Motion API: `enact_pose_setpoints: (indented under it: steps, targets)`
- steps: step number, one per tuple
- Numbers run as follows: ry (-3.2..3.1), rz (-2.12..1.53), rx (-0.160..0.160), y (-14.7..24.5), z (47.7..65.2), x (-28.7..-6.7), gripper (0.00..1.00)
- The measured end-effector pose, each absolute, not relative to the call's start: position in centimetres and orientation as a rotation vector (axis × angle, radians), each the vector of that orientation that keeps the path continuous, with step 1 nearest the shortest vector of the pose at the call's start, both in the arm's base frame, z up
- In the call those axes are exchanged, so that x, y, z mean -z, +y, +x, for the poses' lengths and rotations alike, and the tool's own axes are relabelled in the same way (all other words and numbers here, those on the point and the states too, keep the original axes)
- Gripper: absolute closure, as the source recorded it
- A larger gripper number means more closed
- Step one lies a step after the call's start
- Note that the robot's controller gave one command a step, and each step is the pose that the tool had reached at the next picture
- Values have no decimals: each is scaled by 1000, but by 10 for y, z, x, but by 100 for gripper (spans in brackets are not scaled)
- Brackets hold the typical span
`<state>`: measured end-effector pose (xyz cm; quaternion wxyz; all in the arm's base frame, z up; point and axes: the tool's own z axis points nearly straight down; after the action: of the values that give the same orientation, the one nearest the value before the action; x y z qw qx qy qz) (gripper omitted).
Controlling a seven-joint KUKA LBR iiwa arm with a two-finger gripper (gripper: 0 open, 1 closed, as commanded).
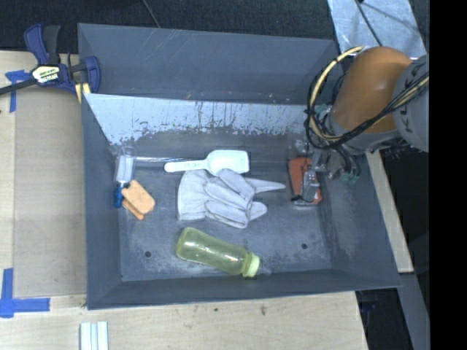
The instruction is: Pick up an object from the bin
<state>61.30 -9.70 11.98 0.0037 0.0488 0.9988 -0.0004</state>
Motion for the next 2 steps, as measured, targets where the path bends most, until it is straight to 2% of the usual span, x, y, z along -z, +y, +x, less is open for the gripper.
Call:
enact_pose_setpoints:
  steps: [1,2]
  targets:
    - [3143,-45,0,-63,603,-108,0]
    - [3137,103,0,-39,596,-104,0]
